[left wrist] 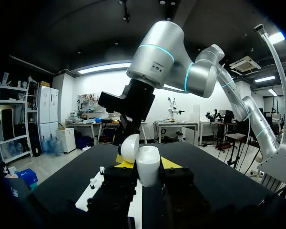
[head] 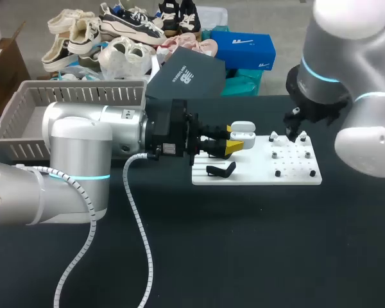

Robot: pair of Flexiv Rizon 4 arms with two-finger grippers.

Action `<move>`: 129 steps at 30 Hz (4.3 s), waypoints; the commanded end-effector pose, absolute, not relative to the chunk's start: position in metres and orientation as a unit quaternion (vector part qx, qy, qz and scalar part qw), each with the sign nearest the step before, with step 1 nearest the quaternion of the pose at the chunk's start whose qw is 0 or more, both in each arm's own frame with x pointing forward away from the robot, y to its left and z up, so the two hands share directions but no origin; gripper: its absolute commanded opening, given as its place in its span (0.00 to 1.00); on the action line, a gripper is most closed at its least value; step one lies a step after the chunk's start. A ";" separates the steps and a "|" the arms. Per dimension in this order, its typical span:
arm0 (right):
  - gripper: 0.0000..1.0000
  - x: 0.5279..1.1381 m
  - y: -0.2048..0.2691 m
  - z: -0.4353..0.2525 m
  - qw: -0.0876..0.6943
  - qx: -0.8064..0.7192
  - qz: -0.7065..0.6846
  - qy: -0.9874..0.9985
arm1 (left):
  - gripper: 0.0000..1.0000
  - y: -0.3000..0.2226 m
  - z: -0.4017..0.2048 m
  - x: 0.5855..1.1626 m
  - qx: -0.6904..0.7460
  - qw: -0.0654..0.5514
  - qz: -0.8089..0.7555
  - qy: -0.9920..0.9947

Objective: Pick up each earbud case from the left stands, insert the matching earbuds, close the lid, and place the case in the box.

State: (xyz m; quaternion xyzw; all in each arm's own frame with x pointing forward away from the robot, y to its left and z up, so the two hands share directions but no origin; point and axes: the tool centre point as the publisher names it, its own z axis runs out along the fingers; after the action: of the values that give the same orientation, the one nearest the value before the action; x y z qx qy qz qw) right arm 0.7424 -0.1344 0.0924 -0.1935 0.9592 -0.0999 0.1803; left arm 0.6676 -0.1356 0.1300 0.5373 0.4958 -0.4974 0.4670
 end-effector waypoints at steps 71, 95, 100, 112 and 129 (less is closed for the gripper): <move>0.02 0.804 -0.148 0.020 0.095 -0.125 -0.182 0.971 | 0.00 -0.136 0.130 0.669 0.538 0.466 -0.498 0.495; 0.00 0.775 -0.149 0.075 0.156 -0.102 -0.159 0.969 | 0.00 -0.136 0.130 0.669 0.538 0.466 -0.498 0.495; 0.00 0.757 -0.146 0.102 0.190 -0.096 -0.151 0.965 | 0.00 -0.136 0.130 0.669 0.538 0.466 -0.498 0.495; 0.00 0.707 -0.091 0.167 0.275 -0.116 -0.104 0.949 | 0.00 -0.136 0.130 0.669 0.538 0.466 -0.498 0.495; 0.00 0.658 -0.004 0.196 0.289 -0.149 -0.080 0.942 | 0.00 -0.136 0.130 0.669 0.538 0.466 -0.498 0.495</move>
State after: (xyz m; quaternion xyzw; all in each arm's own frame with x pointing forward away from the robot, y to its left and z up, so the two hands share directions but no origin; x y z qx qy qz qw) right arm 0.6651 -0.0083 0.1962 -0.1495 0.9512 -0.0798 0.2579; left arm 0.6677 -0.1356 0.1300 0.5373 0.4958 -0.4974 0.4669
